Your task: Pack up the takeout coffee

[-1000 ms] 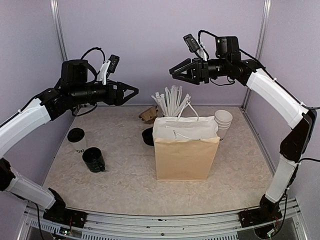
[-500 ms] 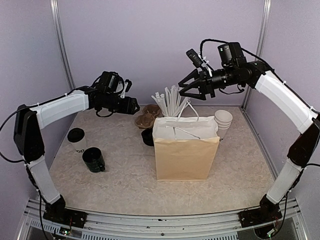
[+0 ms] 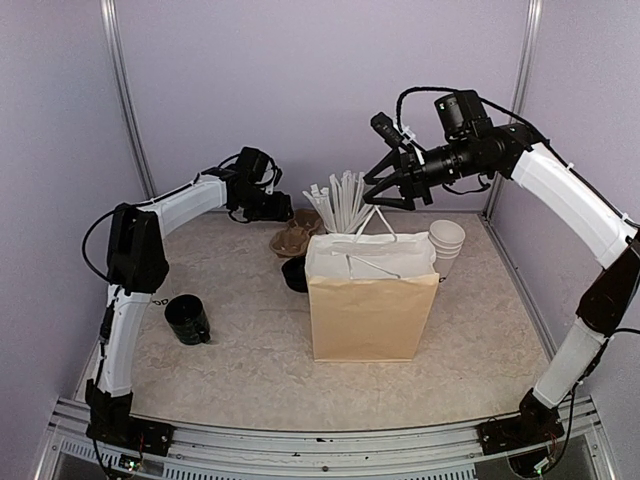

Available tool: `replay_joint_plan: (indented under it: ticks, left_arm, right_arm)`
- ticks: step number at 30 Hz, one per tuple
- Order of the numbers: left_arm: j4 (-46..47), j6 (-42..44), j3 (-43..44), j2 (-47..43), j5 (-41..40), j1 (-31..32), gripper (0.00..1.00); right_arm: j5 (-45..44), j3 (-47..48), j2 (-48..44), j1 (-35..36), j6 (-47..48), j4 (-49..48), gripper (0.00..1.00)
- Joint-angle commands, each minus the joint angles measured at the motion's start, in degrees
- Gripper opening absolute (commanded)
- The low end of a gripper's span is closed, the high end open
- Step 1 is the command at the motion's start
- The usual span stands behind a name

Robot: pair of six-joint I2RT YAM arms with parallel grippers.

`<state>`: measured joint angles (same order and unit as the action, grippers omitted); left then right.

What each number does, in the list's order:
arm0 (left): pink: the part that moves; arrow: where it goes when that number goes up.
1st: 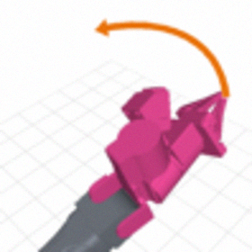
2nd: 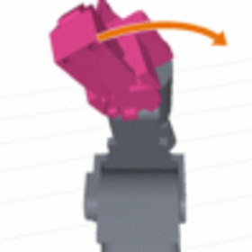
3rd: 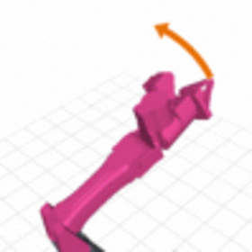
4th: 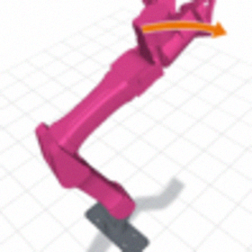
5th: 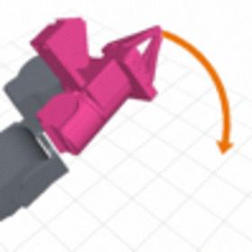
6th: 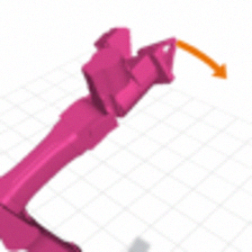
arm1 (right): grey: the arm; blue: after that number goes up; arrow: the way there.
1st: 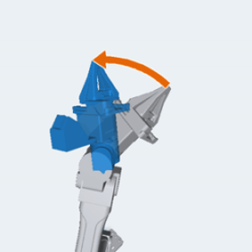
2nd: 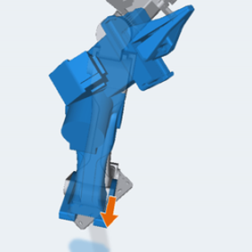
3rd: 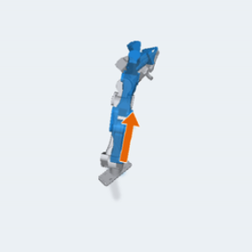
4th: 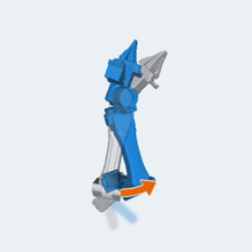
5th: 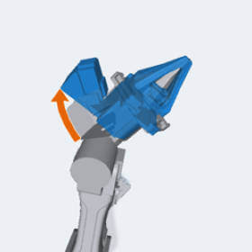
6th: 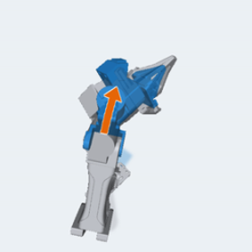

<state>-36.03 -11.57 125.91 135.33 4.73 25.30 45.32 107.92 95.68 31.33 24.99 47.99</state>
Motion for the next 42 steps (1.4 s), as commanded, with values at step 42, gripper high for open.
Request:
replay_joint_plan:
  ticks: [42]
  left_arm:
    - [-6.9,11.3,-30.5,-25.4,-0.6,-2.0,0.68]
  right_arm:
    - [-0.1,-6.1,-1.1,0.0,4.3,2.9,0.61]
